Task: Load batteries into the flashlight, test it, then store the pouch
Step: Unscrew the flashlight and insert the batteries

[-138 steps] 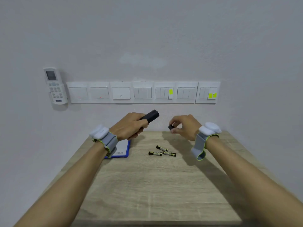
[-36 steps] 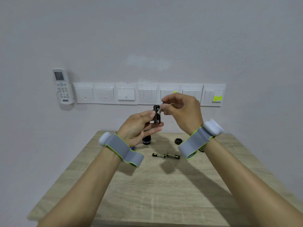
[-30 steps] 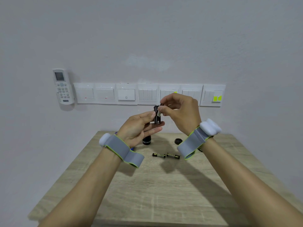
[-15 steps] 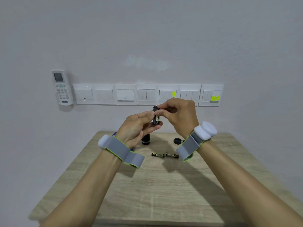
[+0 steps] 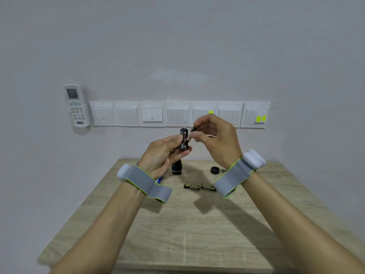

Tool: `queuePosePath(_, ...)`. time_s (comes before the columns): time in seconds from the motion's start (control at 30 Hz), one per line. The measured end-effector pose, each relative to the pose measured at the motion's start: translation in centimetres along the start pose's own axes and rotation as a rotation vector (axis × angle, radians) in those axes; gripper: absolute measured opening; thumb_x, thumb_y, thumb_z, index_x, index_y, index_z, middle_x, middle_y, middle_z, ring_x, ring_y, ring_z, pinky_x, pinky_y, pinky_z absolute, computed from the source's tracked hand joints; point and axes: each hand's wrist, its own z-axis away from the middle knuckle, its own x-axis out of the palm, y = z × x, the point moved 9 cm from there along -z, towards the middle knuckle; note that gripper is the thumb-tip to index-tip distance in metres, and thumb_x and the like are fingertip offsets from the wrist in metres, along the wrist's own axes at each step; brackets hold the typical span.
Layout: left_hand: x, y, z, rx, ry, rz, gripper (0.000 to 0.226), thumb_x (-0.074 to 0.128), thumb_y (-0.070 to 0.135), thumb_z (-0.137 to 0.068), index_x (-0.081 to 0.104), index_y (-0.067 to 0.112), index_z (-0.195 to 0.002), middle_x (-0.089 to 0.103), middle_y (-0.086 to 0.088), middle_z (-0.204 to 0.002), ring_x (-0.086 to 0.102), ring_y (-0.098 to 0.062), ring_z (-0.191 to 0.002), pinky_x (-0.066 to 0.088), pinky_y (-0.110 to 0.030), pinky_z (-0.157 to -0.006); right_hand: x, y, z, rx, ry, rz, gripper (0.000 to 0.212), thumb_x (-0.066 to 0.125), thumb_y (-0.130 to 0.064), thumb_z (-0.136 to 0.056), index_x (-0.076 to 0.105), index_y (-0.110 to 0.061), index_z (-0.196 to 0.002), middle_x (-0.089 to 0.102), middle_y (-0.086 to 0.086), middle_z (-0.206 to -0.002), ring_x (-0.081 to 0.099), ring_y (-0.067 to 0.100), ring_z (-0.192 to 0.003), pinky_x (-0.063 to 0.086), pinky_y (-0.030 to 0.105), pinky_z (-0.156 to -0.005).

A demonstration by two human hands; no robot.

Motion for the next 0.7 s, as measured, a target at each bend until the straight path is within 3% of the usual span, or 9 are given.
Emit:
queuePosePath(0.1,-0.1,0.0,0.1,-0.002,0.002,0.004,0.026,0.055,0.003,-0.094,0.061,-0.009,-0.117,0.066,-0.019,-0.099,0.069,-0.031,-0.083,0.061,-0.031,-0.074,0.1,0.4,-0.2,0.069,-0.032,-0.148,0.019,0.071,0.000,-0.081,0.062,-0.015,-0.089,0.064,0.010,-0.089,0.069,0.041,-0.083,0.061,0.046,-0.071)
queuePosePath(0.27,-0.1,0.2,0.1,-0.001,-0.001,0.010,0.029,0.055,0.003,-0.094,0.059,-0.011,-0.119,0.065,-0.020,-0.099,0.070,-0.030,-0.081,0.061,-0.030,-0.073,0.8,-0.1,-0.2,0.032,-0.125,-0.078,0.013,0.058,-0.001,-0.091,0.061,-0.012,-0.098,0.053,0.010,-0.098,0.070,0.033,-0.081,0.061,0.046,-0.062)
queuePosePath(0.37,-0.1,0.1,0.1,-0.005,-0.006,0.010,0.029,0.054,0.003,-0.094,0.058,-0.010,-0.120,0.066,-0.020,-0.099,0.070,-0.029,-0.082,0.061,-0.030,-0.074,0.8,-0.3,-0.1,0.028,-0.135,-0.021,0.016,0.058,-0.001,-0.092,0.060,-0.009,-0.105,0.052,0.012,-0.097,0.070,0.030,-0.070,0.059,0.038,-0.055)
queuePosePath(0.47,0.0,0.1,0.1,-0.004,-0.012,0.008,0.027,0.054,0.004,-0.095,0.059,-0.009,-0.118,0.066,-0.017,-0.094,0.071,-0.028,-0.080,0.061,-0.029,-0.073,-0.1,-0.5,-0.4,0.021,-0.041,0.063,0.026,0.075,-0.006,-0.078,0.061,-0.009,-0.100,0.066,0.009,-0.083,0.064,0.021,-0.056,0.055,0.030,-0.053)
queuePosePath(0.57,0.0,0.1,0.1,-0.006,-0.017,0.020,0.025,0.055,0.004,-0.095,0.061,-0.008,-0.116,0.067,-0.015,-0.094,0.072,-0.028,-0.080,0.061,-0.028,-0.071,-0.4,-0.4,-0.7,0.014,-0.016,0.131,0.018,0.085,-0.013,-0.068,0.071,-0.012,-0.078,0.073,0.003,-0.073,0.061,0.013,-0.060,0.055,0.026,-0.060)
queuePosePath(0.7,-0.1,0.1,0.2,-0.003,-0.013,0.033,0.024,0.055,0.005,-0.095,0.062,-0.007,-0.114,0.069,-0.014,-0.093,0.072,-0.028,-0.079,0.061,-0.029,-0.072,-0.2,-0.6,-0.8,0.002,-0.036,0.205,0.007,0.077,-0.010,-0.077,0.076,-0.015,-0.082,0.070,-0.005,-0.068,0.060,0.000,-0.053,0.047,0.010,-0.057)
